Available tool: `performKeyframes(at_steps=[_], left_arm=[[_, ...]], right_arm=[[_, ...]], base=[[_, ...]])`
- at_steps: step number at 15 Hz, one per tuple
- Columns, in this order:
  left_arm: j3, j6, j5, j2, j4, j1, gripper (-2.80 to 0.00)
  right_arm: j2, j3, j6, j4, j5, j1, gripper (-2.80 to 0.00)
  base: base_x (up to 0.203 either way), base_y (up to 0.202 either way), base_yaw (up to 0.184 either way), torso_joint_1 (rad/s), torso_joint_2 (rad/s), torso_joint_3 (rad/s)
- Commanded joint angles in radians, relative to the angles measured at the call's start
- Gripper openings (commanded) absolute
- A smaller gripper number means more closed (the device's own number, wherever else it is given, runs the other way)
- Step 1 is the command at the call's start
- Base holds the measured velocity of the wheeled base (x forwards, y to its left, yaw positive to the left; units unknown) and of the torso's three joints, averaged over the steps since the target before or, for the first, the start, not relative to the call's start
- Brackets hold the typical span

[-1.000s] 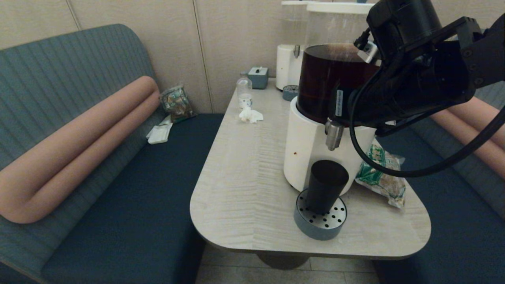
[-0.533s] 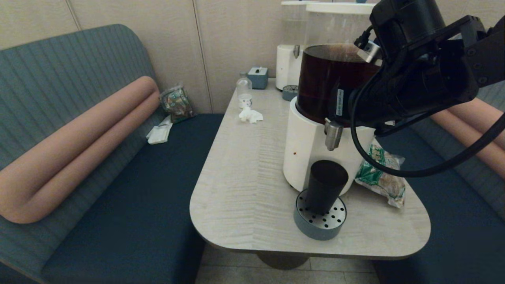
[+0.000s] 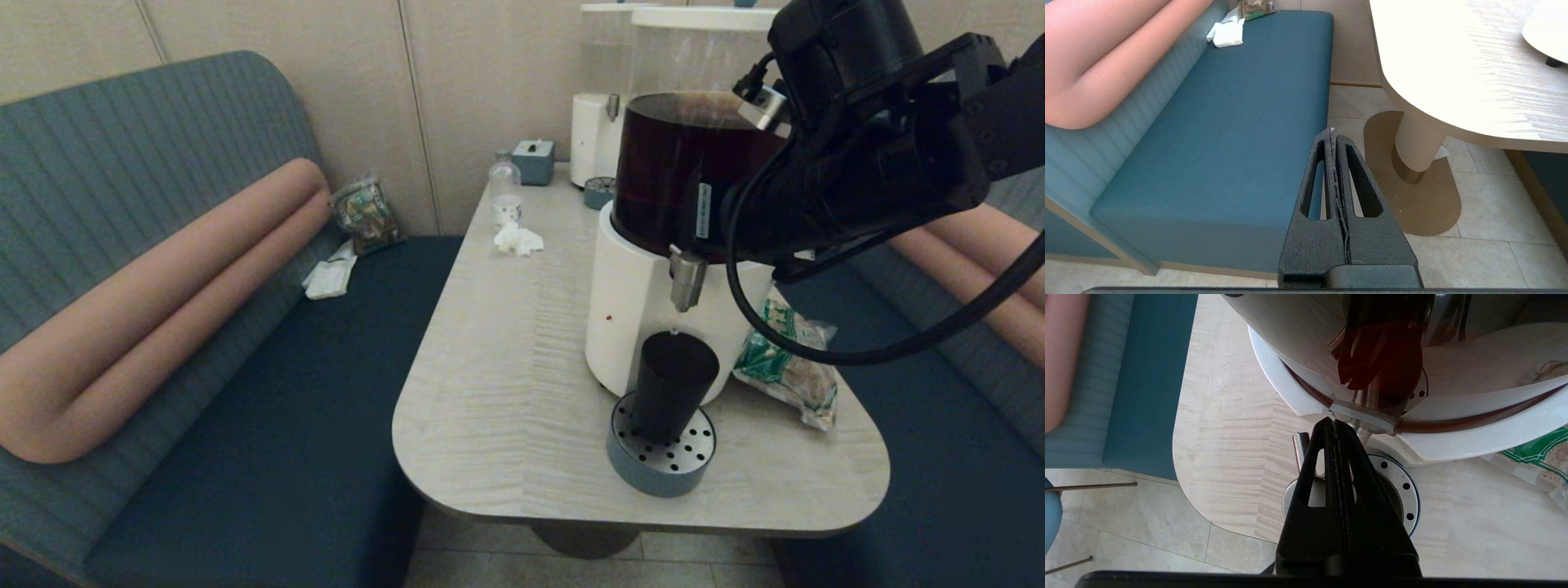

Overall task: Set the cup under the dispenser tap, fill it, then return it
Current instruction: Turn on the faucet

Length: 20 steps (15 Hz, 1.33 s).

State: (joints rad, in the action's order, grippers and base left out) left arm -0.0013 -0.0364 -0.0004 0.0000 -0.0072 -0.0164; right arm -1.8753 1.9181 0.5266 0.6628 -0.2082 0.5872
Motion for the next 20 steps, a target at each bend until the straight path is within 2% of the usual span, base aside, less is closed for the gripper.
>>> performKeyframes(at_steps=[1,4,8,20], left_arm=[[0.0,0.0,0.0,0.002,0.0,0.0,-2.8],[0.0,0.0,0.0,0.002,0.0,0.0,-2.8],[0.0,0.0,0.0,0.002,0.0,0.0,-2.8],[0.0,0.0,0.0,0.002,0.0,0.0,-2.8]], right_arm=[[-0.008,-0.001,0.002,0.001,-0.001,0.0,-2.8],[-0.007,0.006,-0.003,-0.005,-0.036,-0.003,-2.8],[0.009,0.001,-0.002,-0.021,-0.151,-0.003,-2.8],[0.098,-0.027,-0.001,-0.009,-0.151,-0.006,-2.8]], base=[[0.0,0.0,0.0,0.0,0.0,0.0],[0.0,0.0,0.0,0.0,0.0,0.0],[0.0,0.0,0.0,0.0,0.0,0.0],[0.0,0.0,0.0,0.0,0.0,0.0]])
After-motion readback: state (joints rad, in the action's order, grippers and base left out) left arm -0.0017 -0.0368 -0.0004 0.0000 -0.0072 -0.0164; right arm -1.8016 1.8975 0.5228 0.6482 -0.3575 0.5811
